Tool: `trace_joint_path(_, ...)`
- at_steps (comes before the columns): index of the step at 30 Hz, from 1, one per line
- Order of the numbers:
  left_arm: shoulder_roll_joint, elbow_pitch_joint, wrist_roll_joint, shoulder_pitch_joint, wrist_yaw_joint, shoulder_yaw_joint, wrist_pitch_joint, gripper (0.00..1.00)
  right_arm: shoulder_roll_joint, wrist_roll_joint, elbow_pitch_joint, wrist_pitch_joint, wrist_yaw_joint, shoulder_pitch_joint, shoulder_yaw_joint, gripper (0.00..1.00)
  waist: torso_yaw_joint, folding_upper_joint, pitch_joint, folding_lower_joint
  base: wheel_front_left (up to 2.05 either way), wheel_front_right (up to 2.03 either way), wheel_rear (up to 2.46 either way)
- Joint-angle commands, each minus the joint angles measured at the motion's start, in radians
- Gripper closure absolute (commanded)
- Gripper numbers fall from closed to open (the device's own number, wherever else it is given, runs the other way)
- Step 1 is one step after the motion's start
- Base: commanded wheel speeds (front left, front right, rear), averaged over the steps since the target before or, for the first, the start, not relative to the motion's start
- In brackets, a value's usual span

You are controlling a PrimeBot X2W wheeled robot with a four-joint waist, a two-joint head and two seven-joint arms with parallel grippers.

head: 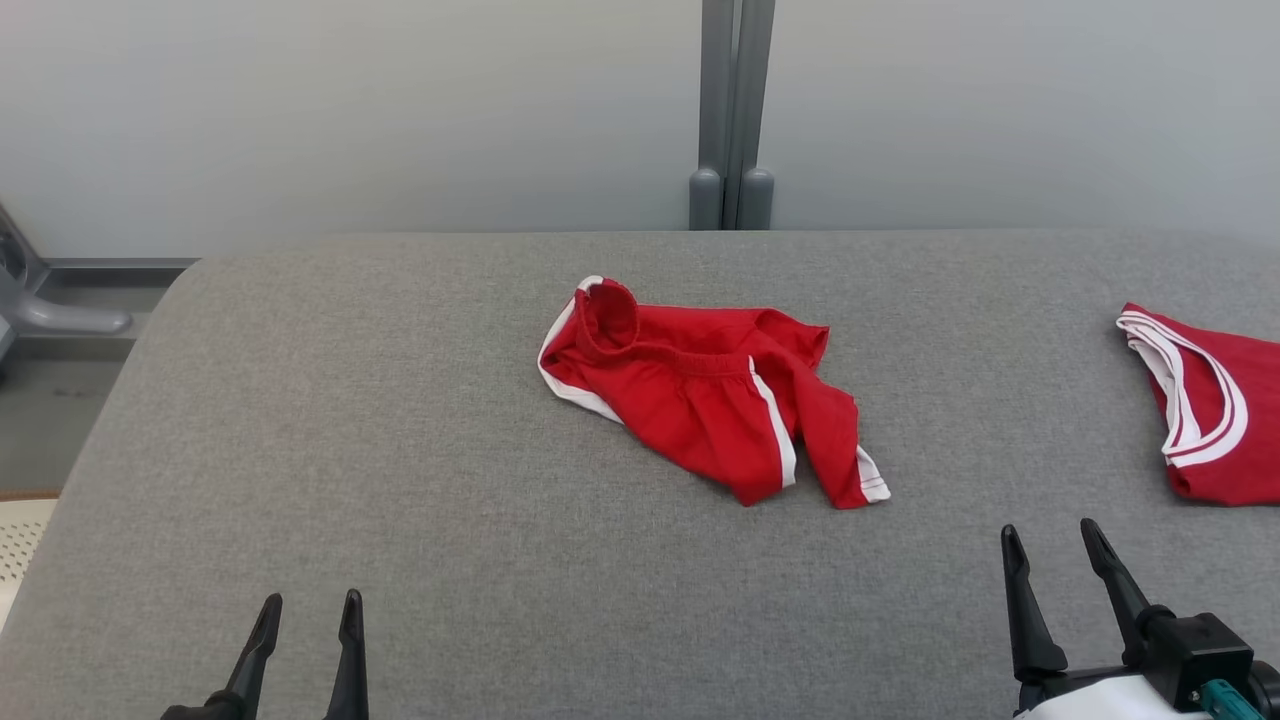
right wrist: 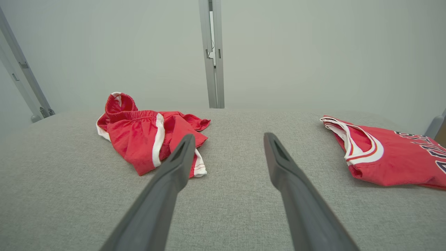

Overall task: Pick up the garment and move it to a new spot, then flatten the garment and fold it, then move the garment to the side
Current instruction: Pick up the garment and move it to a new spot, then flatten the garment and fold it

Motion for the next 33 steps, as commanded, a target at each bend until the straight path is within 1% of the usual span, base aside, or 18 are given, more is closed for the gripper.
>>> trace_joint_path(1,-0.007,0.0,0.016,0.014,-0.006,0.003,-0.003,0.0,-0.002,0.006,0.002,-0.002,-0.002,0.009,0.003,0.0,0.006,0.0,-0.009,0.0,0.0,0.0,0.0)
trace_joint_path(6,-0.015,0.023,0.026,-0.009,-0.013,-0.007,-0.003,0.0,-0.002,0.004,0.01,-0.002,-0.002,-0.009,0.028,0.0,-0.024,0.0,0.001,0.0,0.0,0.0,0.0)
trace_joint_path(10,-0.004,0.059,0.01,-0.085,-0.013,-0.079,-0.003,0.0,-0.002,0.0,0.018,-0.002,-0.002,-0.032,0.06,0.0,-0.073,0.0,0.021,0.0,0.0,0.0,0.0)
trace_joint_path(14,-0.013,0.138,0.007,-0.229,-0.014,-0.185,-0.001,0.0,-0.002,0.011,0.021,-0.002,-0.002,-0.059,0.089,0.0,-0.138,0.0,0.05,0.0,0.0,0.0,0.0)
trace_joint_path(18,-0.032,0.244,0.001,-0.447,-0.014,-0.323,0.101,0.0,-0.002,0.025,0.022,-0.002,-0.002,-0.093,0.11,0.0,-0.209,0.0,0.099,0.0,0.0,0.0,0.0)
trace_joint_path(24,-0.054,0.428,-0.041,-0.772,-0.012,-0.445,0.284,0.0,-0.002,0.066,0.021,-0.002,-0.002,-0.163,0.151,0.0,-0.308,0.0,0.208,0.0,0.0,0.0,0.0)
trace_joint_path(28,-0.052,0.581,-0.055,-0.923,-0.012,-0.484,0.397,0.0,-0.001,0.082,0.031,-0.002,-0.002,-0.192,0.176,0.0,-0.356,0.0,0.266,0.0,0.0,0.0,0.0)
trace_joint_path(30,-0.031,0.651,-0.049,-0.98,-0.012,-0.499,0.44,0.0,-0.001,0.089,0.037,-0.002,-0.002,-0.203,0.185,0.0,-0.375,0.0,0.286,0.0,0.0,0.0,0.0)
trace_joint_path(33,-0.017,0.728,-0.051,-1.035,-0.012,-0.522,0.475,0.0,-0.001,0.094,0.042,-0.002,-0.002,-0.21,0.19,0.0,-0.391,0.0,0.304,0.0,0.0,0.0,0.0)
